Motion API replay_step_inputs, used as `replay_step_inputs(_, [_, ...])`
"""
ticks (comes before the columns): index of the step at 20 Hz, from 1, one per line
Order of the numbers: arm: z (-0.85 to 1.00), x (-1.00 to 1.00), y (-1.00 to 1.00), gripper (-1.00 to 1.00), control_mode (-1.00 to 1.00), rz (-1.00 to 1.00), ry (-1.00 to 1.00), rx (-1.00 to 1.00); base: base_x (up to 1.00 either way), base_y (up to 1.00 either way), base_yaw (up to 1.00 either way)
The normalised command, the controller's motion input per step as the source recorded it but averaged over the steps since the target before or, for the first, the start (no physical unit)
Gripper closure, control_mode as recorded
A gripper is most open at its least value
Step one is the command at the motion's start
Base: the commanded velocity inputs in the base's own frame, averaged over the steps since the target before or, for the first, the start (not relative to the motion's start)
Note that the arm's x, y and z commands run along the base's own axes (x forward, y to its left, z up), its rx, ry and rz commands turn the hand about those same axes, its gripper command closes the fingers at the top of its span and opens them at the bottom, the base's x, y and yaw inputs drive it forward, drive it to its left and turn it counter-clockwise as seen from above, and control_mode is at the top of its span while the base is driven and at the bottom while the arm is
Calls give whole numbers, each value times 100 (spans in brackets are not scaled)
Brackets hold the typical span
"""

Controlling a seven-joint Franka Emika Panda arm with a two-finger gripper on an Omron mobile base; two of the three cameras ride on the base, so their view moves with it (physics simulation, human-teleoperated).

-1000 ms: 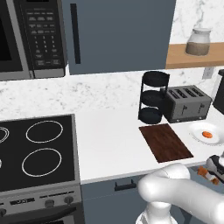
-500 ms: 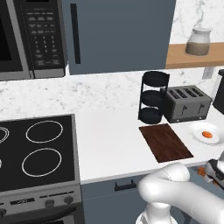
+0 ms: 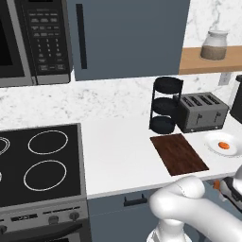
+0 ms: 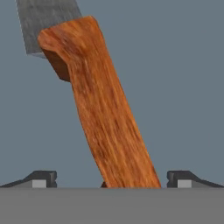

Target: Pick up the knife from the drawer and place it on the cutting board. Then place the meat from the plate to the cutting board.

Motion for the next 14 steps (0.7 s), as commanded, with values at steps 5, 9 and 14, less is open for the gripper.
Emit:
replay_step_inputs(5, [-28,0,0,-100,-100,6,0,6,0,0,0])
replay_step_inputs(9, [-35,2,0,-100,-100,9,0,9,0,0,0])
replay_step_inputs(14, [-52,22,11,-100,-100,20,7,14,0,0,0])
